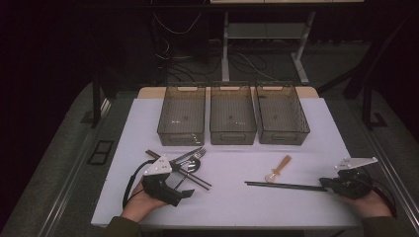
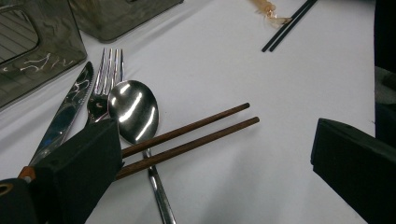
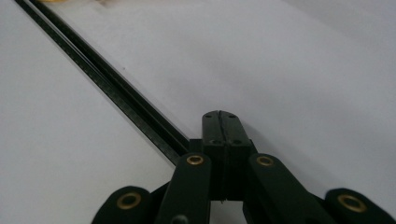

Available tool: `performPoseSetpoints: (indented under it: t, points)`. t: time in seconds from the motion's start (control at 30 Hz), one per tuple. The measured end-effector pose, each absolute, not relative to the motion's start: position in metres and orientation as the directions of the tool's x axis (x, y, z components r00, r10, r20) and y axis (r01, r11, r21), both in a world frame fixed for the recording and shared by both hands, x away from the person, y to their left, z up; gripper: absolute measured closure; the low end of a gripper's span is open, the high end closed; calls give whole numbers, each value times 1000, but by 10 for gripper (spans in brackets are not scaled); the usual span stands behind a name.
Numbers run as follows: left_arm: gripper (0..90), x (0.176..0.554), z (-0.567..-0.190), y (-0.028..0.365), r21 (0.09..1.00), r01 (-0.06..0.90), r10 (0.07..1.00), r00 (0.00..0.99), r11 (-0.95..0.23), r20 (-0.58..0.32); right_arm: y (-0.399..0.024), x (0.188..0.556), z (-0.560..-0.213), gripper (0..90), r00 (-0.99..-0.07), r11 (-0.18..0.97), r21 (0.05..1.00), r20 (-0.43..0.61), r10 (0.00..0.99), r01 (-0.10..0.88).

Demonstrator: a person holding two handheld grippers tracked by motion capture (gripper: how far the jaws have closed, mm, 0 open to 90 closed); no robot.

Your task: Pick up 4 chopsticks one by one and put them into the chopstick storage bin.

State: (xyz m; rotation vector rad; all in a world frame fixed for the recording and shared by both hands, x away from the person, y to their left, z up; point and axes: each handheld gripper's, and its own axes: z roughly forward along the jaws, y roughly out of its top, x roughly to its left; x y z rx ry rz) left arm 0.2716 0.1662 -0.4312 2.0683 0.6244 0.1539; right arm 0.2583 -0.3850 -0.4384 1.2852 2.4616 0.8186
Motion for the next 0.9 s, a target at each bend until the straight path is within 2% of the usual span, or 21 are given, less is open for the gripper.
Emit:
performPoseSetpoints:
  t: [0.9]
  points:
    - [13,272,-431,166,822,371,488,863,-432,-132,-373,231,-436,899,-644,509,560,59,763,654]
